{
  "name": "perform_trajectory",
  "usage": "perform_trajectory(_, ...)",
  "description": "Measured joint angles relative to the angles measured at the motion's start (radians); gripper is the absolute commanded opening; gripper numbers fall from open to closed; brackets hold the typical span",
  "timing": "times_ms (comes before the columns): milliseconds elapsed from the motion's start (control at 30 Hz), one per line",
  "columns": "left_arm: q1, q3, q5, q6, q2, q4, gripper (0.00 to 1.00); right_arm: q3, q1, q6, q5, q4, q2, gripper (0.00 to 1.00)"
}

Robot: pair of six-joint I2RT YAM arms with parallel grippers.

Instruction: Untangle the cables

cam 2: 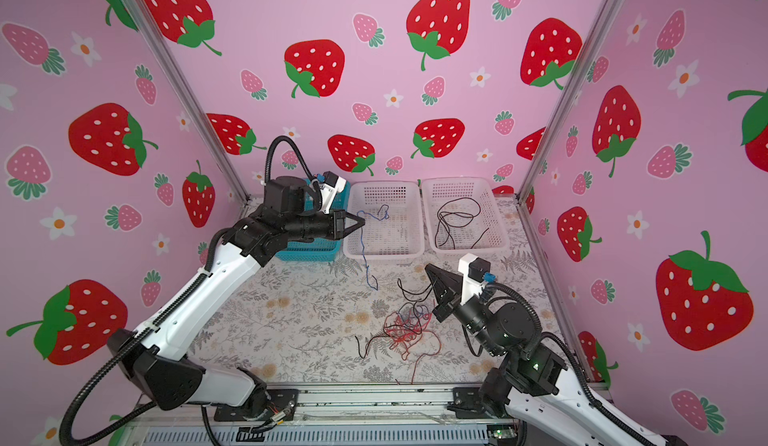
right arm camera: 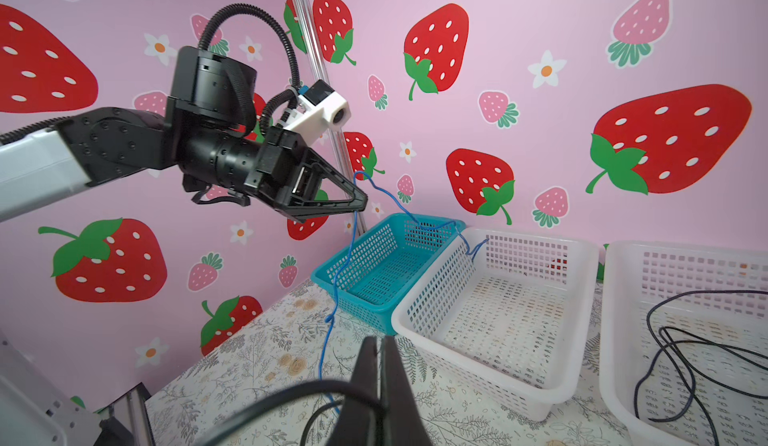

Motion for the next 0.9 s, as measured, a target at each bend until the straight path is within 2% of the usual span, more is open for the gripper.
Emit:
perform_trajectory(233,0.027,0.059,-0.037,0.042,0.21,0.064,0.0,0.018,0.0,-0.001,-0.022,-0.039,-0.002,0.0)
perform_trajectory(467,0.052,0.084,-0.065,0.04,0.349,0.108,0.0,0.038,0.0,-0.001,-0.038,-0.048,-0.004,0.0)
perform_trajectory(700,0.051,0.221,-0.093,0.048,0.449,0.115,0.0,0.051,0.0,-0.001,-0.06,-0.051,-0.004,0.0)
perform_trajectory(900,0.065,0.409,-0.026,-0.013,0.534,0.047,0.0,0.051,0.0,0.002,-0.078,-0.057,-0.006,0.0)
